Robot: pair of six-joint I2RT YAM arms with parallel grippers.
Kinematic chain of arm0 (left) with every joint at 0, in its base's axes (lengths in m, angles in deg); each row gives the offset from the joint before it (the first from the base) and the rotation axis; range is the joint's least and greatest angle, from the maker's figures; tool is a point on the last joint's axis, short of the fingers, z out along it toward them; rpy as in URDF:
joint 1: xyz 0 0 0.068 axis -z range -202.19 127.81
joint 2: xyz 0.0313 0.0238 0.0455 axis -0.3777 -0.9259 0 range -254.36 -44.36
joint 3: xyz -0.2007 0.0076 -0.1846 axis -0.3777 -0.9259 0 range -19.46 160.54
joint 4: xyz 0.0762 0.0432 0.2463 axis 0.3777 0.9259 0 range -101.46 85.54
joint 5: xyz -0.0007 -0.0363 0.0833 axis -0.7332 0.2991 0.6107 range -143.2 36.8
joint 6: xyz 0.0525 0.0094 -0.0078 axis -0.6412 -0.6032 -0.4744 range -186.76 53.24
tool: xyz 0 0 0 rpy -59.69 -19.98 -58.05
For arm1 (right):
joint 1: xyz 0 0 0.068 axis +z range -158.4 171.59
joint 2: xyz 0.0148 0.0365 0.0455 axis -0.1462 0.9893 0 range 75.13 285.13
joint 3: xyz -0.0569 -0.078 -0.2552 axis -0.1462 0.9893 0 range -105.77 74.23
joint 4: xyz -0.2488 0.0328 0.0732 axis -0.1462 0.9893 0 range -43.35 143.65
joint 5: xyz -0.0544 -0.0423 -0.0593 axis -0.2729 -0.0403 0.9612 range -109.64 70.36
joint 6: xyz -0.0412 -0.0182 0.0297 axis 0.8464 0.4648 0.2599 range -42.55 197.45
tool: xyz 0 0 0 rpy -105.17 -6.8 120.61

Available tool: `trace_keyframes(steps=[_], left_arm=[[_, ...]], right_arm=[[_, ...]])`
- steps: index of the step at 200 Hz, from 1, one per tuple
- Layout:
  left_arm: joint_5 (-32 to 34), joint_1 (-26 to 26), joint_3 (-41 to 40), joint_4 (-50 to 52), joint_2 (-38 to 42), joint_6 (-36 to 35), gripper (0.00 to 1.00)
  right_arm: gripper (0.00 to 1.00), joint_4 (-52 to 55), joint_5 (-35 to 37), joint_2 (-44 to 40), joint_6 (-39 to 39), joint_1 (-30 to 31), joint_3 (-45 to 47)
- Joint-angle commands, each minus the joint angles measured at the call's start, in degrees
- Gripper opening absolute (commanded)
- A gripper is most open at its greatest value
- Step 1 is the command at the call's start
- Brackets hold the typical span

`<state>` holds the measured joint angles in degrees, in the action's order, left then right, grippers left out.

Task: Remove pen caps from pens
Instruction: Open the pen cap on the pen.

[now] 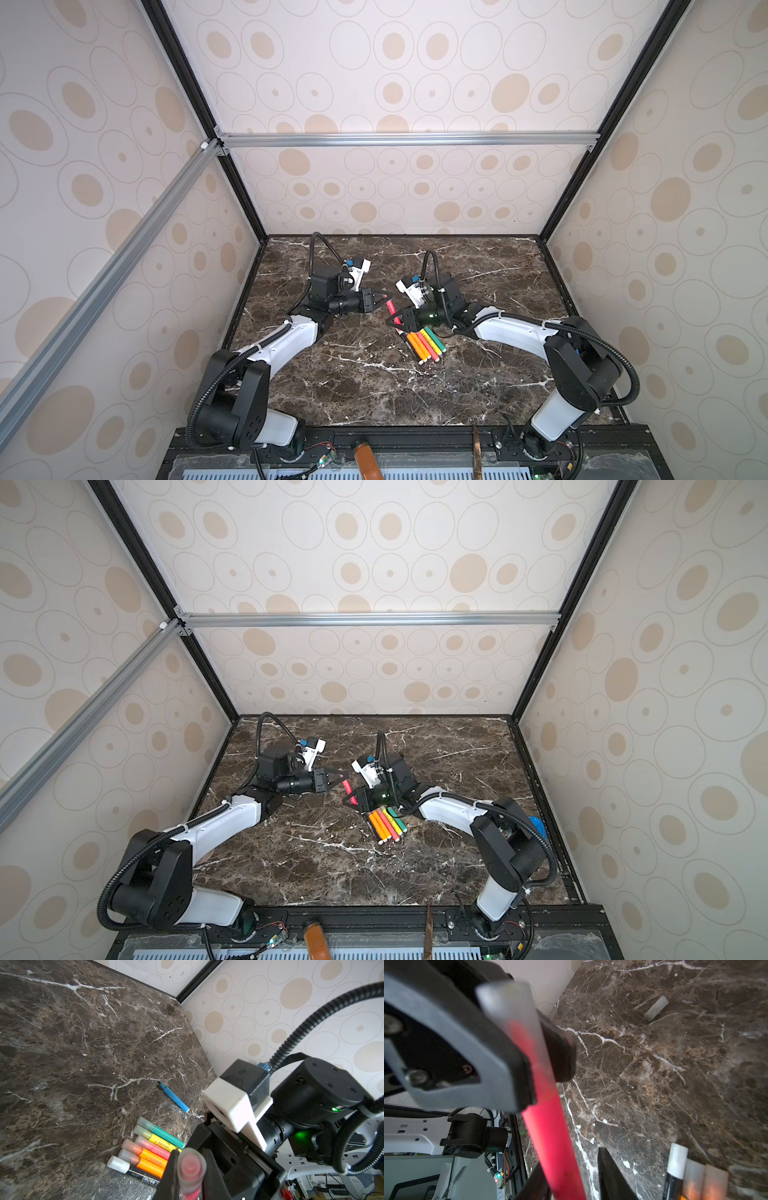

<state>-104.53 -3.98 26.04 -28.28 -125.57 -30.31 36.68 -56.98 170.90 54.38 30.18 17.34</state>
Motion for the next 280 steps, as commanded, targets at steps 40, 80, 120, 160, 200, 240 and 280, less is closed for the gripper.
trace_keyframes(steps=[40,80,120,160,200,240,280], left_arm=[[-0.9,1.1,1.9,-1.1,-1.0,-0.3,0.00],[-0.9,1.4,2.3,0.3,-1.5,-1.4,0.00],[-0.8,1.4,2.2,0.1,-1.7,-1.4,0.00],[1.0,1.4,3.5,3.9,-2.4,-3.7,0.00],[6.8,1.2,4.9,7.6,-2.0,-7.1,0.00],[7.7,0.0,6.9,5.0,-3.9,-5.9,0.00],[12.1,-1.9,11.1,6.9,-6.2,-7.3,0.00]], right_arm=[[0.33,0.2,-4.3,1.6,2.0,-0.1,-3.0],[0.24,0.1,-4.9,2.5,2.0,-0.1,-4.9],[0.10,0.4,-5.3,2.7,2.0,0.0,-5.2],[0.00,1.6,-5.3,2.4,2.3,0.4,-5.1],[0.00,7.8,-1.0,1.6,4.0,0.8,-4.8],[0.00,10.1,1.8,-0.9,6.9,3.5,-1.8],[0.00,13.5,5.4,-3.3,8.1,7.2,-0.3]])
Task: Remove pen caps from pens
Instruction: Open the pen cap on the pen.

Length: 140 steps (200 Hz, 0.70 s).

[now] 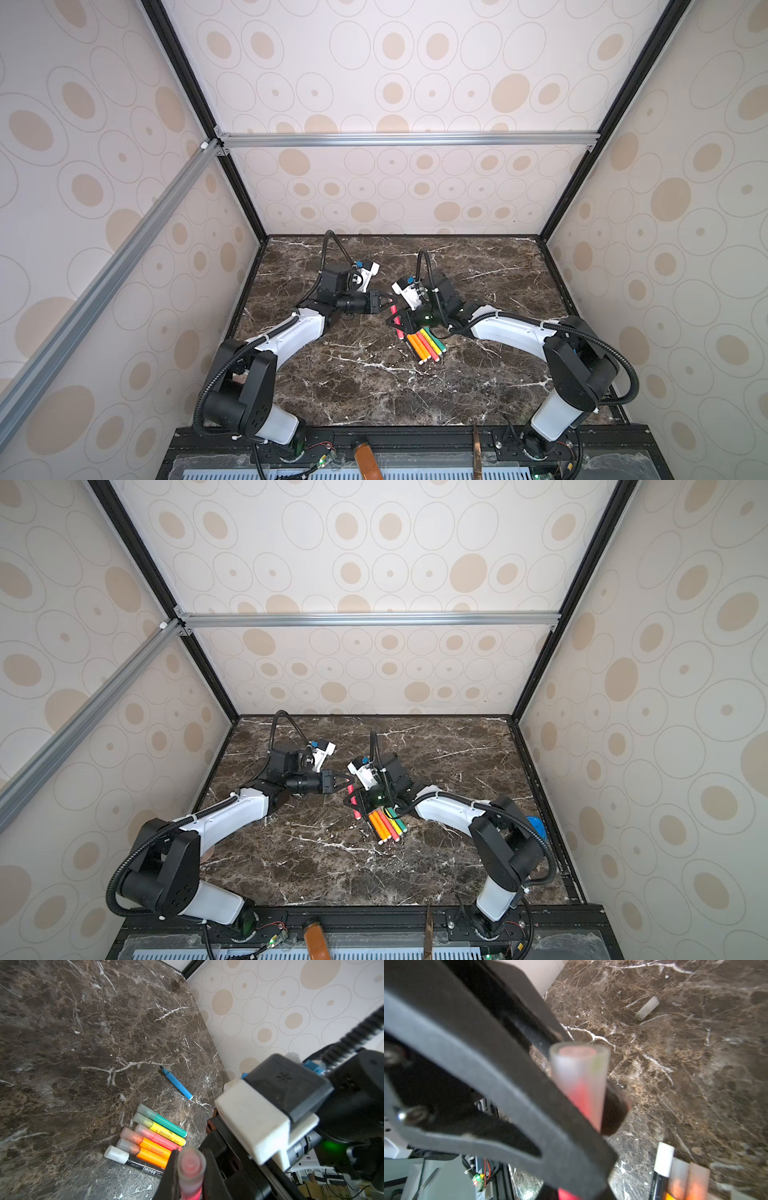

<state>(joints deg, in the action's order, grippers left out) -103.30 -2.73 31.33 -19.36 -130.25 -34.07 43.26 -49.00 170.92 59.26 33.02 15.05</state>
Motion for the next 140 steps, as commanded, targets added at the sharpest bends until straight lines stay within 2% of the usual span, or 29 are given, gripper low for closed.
trace_keyframes(steps=[1,21,59,140], left_arm=[[11.0,-3.2,6.0,-1.9,-1.6,-3.7,0.00],[14.3,-4.9,9.2,0.8,-2.1,-5.6,0.00],[15.7,-8.6,13.6,0.9,-3.0,-5.7,0.00],[19.0,-10.8,22.4,2.2,-8.9,-6.9,0.00]], right_arm=[[0.00,7.0,-2.5,-3.4,3.3,4.5,2.1],[0.00,7.2,-1.4,-3.5,2.0,5.1,3.8],[0.00,8.0,-1.0,-3.7,1.0,6.6,6.7],[0.00,13.2,-1.0,-3.8,3.0,11.1,6.9]])
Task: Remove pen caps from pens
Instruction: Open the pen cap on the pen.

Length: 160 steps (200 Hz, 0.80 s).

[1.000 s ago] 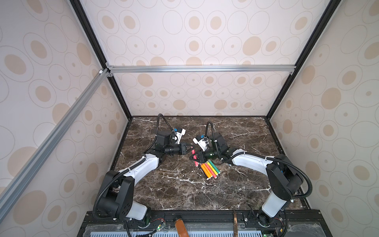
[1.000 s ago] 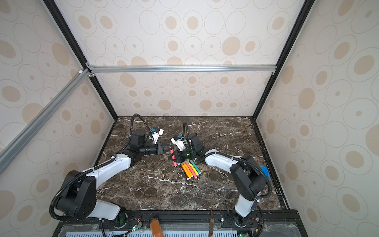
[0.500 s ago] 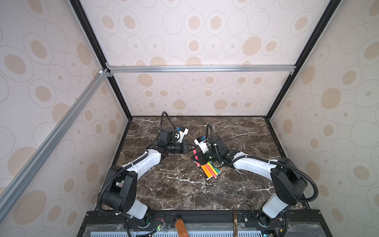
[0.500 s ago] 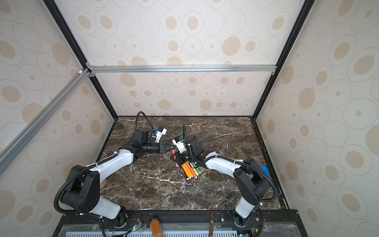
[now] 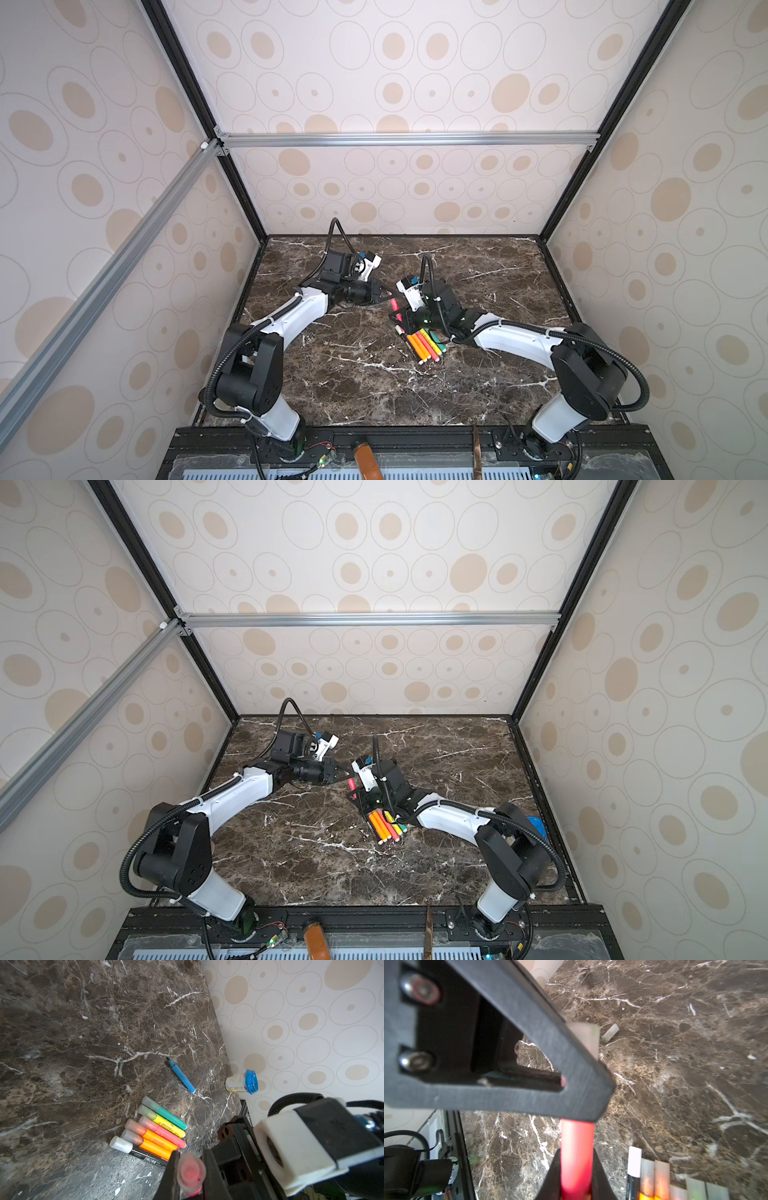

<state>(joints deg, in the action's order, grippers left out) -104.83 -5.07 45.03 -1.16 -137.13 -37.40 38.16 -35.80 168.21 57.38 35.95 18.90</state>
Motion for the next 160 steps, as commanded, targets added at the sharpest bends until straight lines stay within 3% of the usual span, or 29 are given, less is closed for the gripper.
trace_keyframes(steps=[1,45,86,117,160], left_arm=[[20.5,-8.4,8.8,-16.0,-2.1,-3.7,0.00],[17.9,-9.1,13.8,-15.7,-3.7,-3.2,0.00],[20.7,-9.8,14.5,-11.9,-2.0,-5.7,0.00],[19.1,-12.5,15.2,-13.8,-2.8,-4.2,0.00],[19.4,-14.0,24.3,-10.2,-7.1,-5.4,0.00]], right_arm=[[0.00,18.3,-14.2,-1.0,4.9,8.2,3.1],[0.00,19.1,-19.3,-0.2,5.5,9.7,3.2],[0.00,24.4,-19.3,0.1,8.8,9.8,0.5],[0.00,24.6,-17.3,-2.0,8.1,10.5,3.3],[0.00,27.8,-15.4,-6.0,8.1,11.2,5.3]])
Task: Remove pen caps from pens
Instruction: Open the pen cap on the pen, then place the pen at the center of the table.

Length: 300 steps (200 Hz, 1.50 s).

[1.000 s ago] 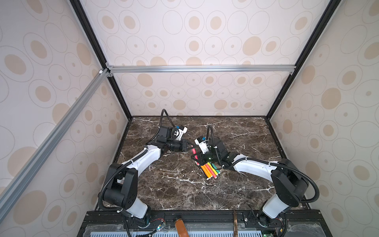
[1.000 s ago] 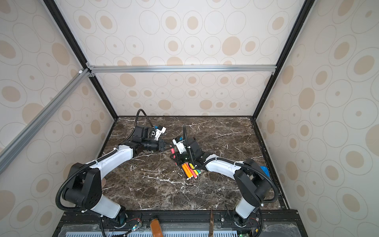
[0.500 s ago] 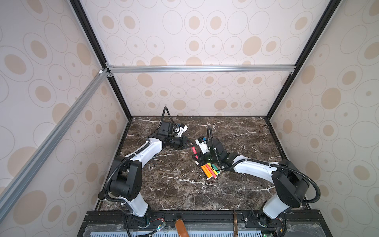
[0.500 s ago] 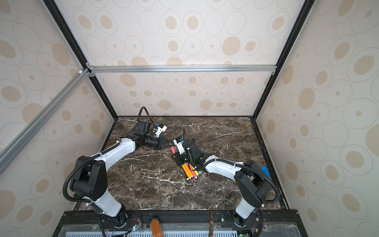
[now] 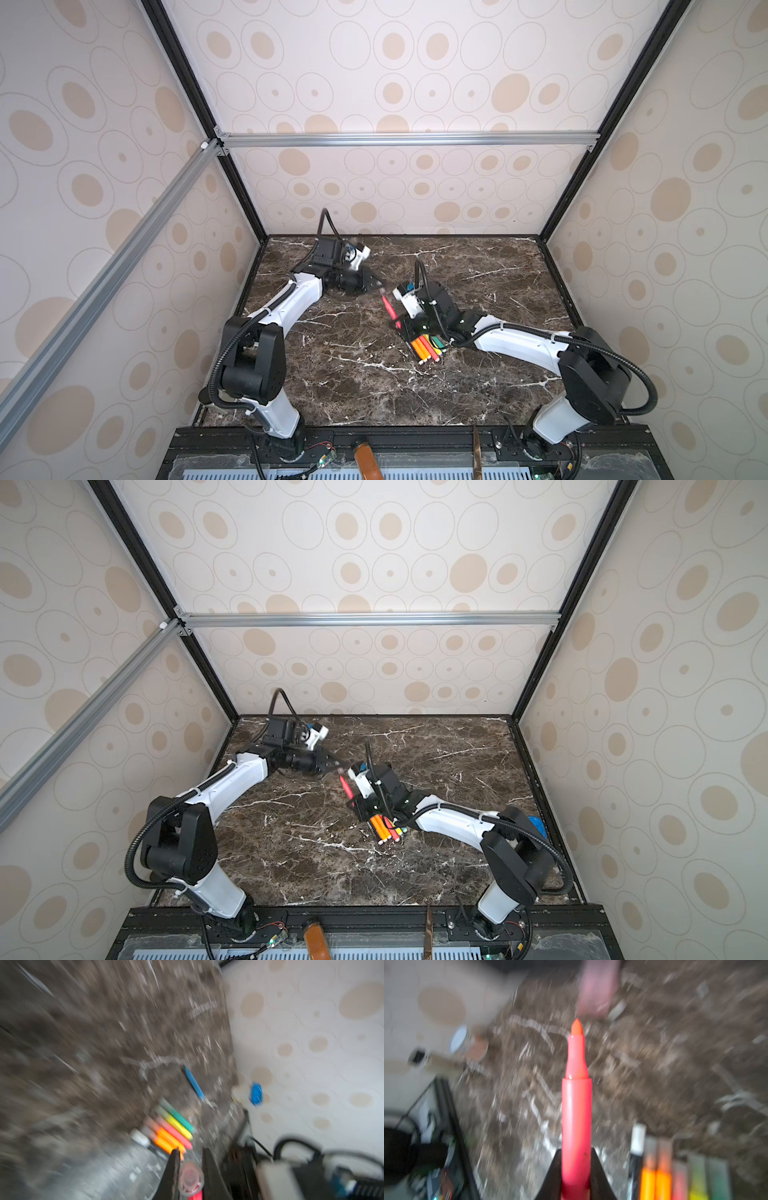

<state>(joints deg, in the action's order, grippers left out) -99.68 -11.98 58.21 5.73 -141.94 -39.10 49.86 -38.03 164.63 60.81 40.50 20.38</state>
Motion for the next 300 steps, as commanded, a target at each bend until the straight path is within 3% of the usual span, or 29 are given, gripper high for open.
trace_keyframes(steps=[1,32,71,90,107,138,167,207,300], left_arm=[[14.2,-7.1,11.4,-16.9,-2.4,-3.7,0.00],[13.9,-7.5,16.0,-14.8,-4.0,-4.4,0.00],[15.5,-7.8,12.7,-12.7,-2.3,-5.8,0.00],[17.4,-8.5,9.7,-10.3,-1.4,-7.0,0.00],[23.9,-8.9,8.5,-4.3,-1.6,-9.6,0.00],[29.7,-9.1,7.3,2.8,-5.9,-13.9,0.00],[29.5,-8.9,6.8,3.4,-10.0,-14.9,0.00],[29.9,-8.1,5.2,3.5,-13.1,-15.5,0.00],[28.2,-7.4,-1.1,0.4,-14.2,-15.8,0.00]], right_arm=[[0.00,16.1,-13.2,-2.5,4.6,6.6,3.8],[0.00,16.7,-12.0,-4.7,4.7,6.7,4.5],[0.00,17.1,-8.5,-6.4,3.9,5.1,2.3],[0.00,18.8,-6.1,-7.1,3.9,1.8,1.1],[0.00,21.0,-3.8,-7.0,3.8,-2.6,-0.3],[0.00,26.5,3.1,-5.3,5.4,-10.4,-4.1],[0.00,28.8,6.9,-2.8,5.7,-16.5,-7.0],[0.00,32.7,10.2,3.3,7.7,-20.4,-10.3],[0.02,35.9,12.6,12.1,8.1,-22.3,-12.8]])
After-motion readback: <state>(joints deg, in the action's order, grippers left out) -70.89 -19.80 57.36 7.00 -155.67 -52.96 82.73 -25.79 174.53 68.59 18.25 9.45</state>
